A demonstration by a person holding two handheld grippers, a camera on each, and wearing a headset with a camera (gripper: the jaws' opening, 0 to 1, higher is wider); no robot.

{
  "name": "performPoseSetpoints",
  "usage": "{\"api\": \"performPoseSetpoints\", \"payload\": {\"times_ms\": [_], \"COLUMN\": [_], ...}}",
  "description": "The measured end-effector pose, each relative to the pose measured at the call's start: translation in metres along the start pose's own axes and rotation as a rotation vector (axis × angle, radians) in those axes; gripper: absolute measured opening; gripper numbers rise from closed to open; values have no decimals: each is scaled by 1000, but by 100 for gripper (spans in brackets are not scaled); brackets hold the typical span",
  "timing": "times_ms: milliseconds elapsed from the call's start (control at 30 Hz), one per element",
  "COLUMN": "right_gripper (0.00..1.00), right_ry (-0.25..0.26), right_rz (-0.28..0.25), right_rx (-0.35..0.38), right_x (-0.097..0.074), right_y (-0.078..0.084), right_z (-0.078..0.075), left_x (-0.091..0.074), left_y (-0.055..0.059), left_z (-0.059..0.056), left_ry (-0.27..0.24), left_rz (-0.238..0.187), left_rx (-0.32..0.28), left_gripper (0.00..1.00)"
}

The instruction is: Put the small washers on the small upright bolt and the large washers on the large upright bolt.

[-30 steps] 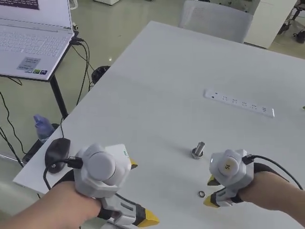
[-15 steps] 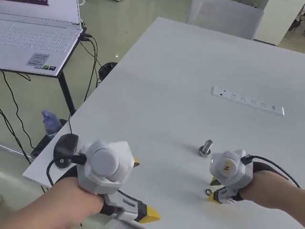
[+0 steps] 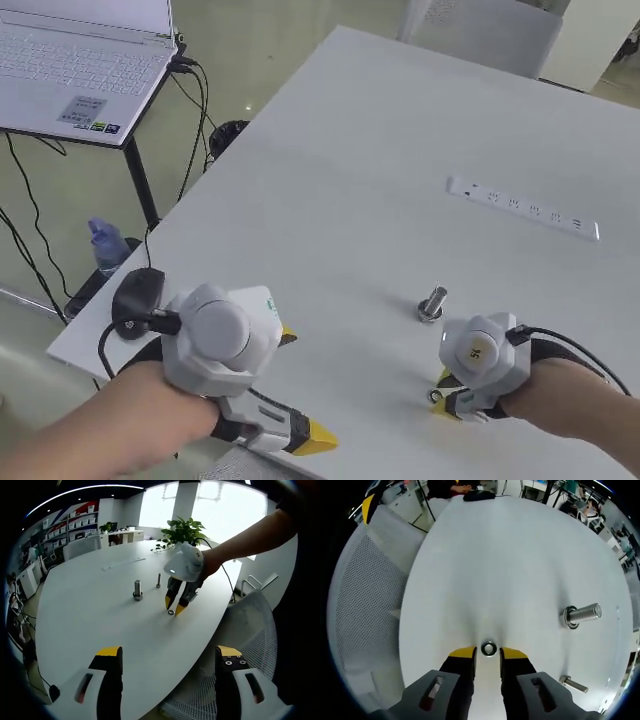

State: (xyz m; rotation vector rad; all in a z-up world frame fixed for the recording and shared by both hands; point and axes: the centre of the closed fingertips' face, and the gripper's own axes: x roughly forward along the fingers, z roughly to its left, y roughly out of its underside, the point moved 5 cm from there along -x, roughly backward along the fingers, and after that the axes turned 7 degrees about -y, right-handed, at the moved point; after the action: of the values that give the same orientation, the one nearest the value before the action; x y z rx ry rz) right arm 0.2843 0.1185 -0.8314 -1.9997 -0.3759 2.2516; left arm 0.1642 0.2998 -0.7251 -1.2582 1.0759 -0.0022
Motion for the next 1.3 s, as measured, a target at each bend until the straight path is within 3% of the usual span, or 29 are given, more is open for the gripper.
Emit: {"api": "performPoseSetpoints", "payload": {"times_ms": [133, 433, 667, 800, 1067, 1300], "right_gripper": [15, 15, 14, 13, 12, 12], "right_ry": [5, -12, -30, -30, -39, -33], "right_rz": [39, 66, 78, 113, 104, 107], "right_rx": [-29, -80, -115, -139, -109, -34], "right_x": [2, 0, 0, -1, -2, -4], "right_y": [-1, -1, -1, -3, -2, 4], "right_z": [0, 0, -2, 1, -2, -6], "left_x": [-1, -2, 1, 3, 4, 5], "left_y": [2, 10, 8, 7, 6, 3], "left_z": [1, 3, 1, 1, 1, 1], "left_ry": [-3, -6, -3, -2, 1, 4], "left_rz": [-1, 15, 12, 11, 15, 16], "left_rx": [-8, -20, -24, -27, -21, -9], "left_gripper": [75, 72, 71, 71, 70, 70]}}
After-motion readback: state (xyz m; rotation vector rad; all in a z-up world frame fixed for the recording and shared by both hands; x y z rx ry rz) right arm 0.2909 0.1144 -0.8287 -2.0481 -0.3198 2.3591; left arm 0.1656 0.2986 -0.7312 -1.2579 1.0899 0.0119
